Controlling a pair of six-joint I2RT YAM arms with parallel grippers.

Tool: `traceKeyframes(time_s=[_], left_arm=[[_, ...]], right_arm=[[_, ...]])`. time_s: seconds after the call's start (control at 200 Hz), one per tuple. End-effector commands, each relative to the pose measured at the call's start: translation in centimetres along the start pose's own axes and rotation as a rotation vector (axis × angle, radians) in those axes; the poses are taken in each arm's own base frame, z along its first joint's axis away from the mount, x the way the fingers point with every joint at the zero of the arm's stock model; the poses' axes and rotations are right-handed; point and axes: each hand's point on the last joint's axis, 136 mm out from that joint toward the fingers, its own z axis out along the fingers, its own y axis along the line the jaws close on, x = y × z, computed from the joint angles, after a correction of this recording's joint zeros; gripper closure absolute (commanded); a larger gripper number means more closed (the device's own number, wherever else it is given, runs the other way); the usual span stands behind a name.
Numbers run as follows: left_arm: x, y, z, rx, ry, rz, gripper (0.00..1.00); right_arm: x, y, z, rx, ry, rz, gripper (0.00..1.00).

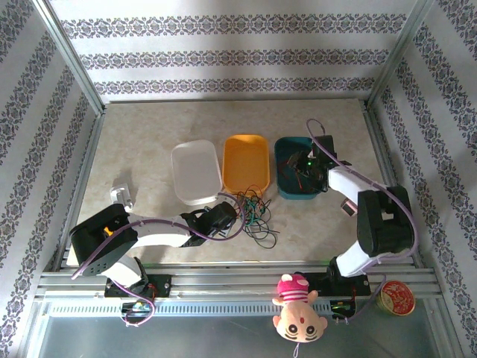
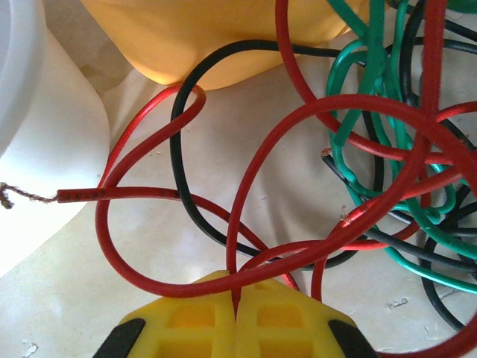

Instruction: Untangle the cables

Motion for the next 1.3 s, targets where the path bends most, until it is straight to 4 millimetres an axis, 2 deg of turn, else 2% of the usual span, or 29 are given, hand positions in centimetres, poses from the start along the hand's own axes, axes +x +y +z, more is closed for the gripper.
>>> traceKeyframes(time_s=[0.0, 0.13, 0.215, 0.28, 0.325, 0.415, 0.475, 0.565, 0.64, 0.804, 0.929, 0.969, 1.049, 1.104, 1.144, 1.294], left_arm=[[-1.0, -1.0, -0.6, 0.026, -0.032, 0.026, 1.0], [-1.1, -1.2, -0.5, 0.031, -0.037, 0.025, 1.0], [-1.2, -1.2, -0.5, 0.033, -0.038, 0.027, 1.0], [-1.1, -1.2, -0.5, 0.036, -0.039, 0.028, 1.0], [-1.1, -1.2, -0.6, 0.037, -0.04, 0.027, 1.0], [-1.2, -1.4, -0.6, 0.046, -0.044, 0.028, 1.0], [-1.2, -1.5, -0.6, 0.05, -0.045, 0.031, 1.0], [-1.2, -1.5, -0.5, 0.052, -0.043, 0.034, 1.0], [-1.2, -1.6, -0.5, 0.055, -0.039, 0.037, 1.0], [-1.4, -1.7, -0.6, 0.053, -0.033, 0.048, 1.0], [-1.4, -1.5, -0.8, 0.049, -0.036, 0.051, 1.0], [-1.4, -1.5, -0.7, 0.048, -0.037, 0.053, 1.0], [-1.4, -1.5, -0.7, 0.045, -0.035, 0.051, 1.0], [-1.3, -1.4, -0.7, 0.042, -0.037, 0.047, 1.0], [-1.3, -1.3, -0.7, 0.039, -0.037, 0.043, 1.0], [-0.8, -0.9, -0.7, 0.03, -0.036, 0.021, 1.0]], right_arm=[[-2.8, 0.7, -3.8, 0.056, -0.125, -0.036, 0.52], [-3.5, -0.5, -6.9, 0.141, -0.192, -0.046, 0.49], [-3.6, -0.3, -8.7, 0.145, -0.221, -0.074, 0.49], [-3.0, 1.7, -9.6, 0.059, -0.218, -0.161, 0.49], [-1.9, 4.1, -10.1, -0.049, -0.179, -0.241, 0.5], [2.1, 8.6, -10.8, -0.27, -0.041, -0.387, 0.5], [4.8, 10.4, -11.1, -0.364, 0.047, -0.452, 0.49], [8.4, 11.6, -10.6, -0.424, 0.147, -0.514, 0.49], [10.5, 11.8, -9.3, -0.417, 0.215, -0.539, 0.49], [14.2, 11.6, -6.9, -0.39, 0.343, -0.578, 0.49], [16.0, 10.3, -5.2, -0.323, 0.393, -0.597, 0.52], [16.2, 10.0, -4.8, -0.312, 0.405, -0.59, 0.58], [15.8, 9.5, -4.4, -0.275, 0.385, -0.577, 0.86], [15.0, 9.6, -4.7, -0.264, 0.349, -0.577, 0.97], [14.2, 9.8, -5.1, -0.261, 0.318, -0.575, 1.0], [10.4, 11.6, -8.1, -0.292, 0.165, -0.559, 1.0]])
